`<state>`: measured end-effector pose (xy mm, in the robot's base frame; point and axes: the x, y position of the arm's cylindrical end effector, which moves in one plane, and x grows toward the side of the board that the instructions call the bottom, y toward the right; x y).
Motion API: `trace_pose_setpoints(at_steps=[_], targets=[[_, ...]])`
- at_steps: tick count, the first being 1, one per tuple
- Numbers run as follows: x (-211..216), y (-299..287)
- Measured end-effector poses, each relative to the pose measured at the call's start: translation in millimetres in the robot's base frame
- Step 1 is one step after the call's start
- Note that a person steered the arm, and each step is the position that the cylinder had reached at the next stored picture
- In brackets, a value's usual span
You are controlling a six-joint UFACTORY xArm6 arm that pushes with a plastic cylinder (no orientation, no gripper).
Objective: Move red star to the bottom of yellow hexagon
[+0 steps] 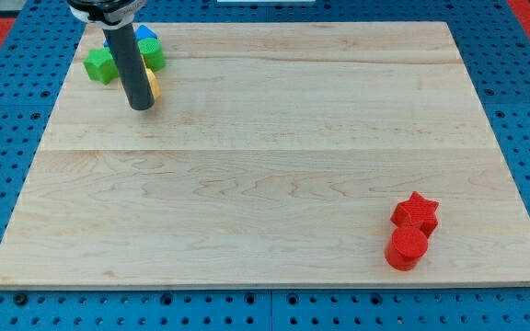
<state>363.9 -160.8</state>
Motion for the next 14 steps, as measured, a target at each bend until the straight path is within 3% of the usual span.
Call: trace_pose_setpoints(at_steps=[1,3,4,5,7,9,11,12,14], targets=[[-0.3,20.8],[-16.4,-15.8],[-3.4,1.8],[0.1,89.6],[2.2,134.8],[22.4,240.9],[107.3,351.7],[120.8,390.4],[121.1,384.4]])
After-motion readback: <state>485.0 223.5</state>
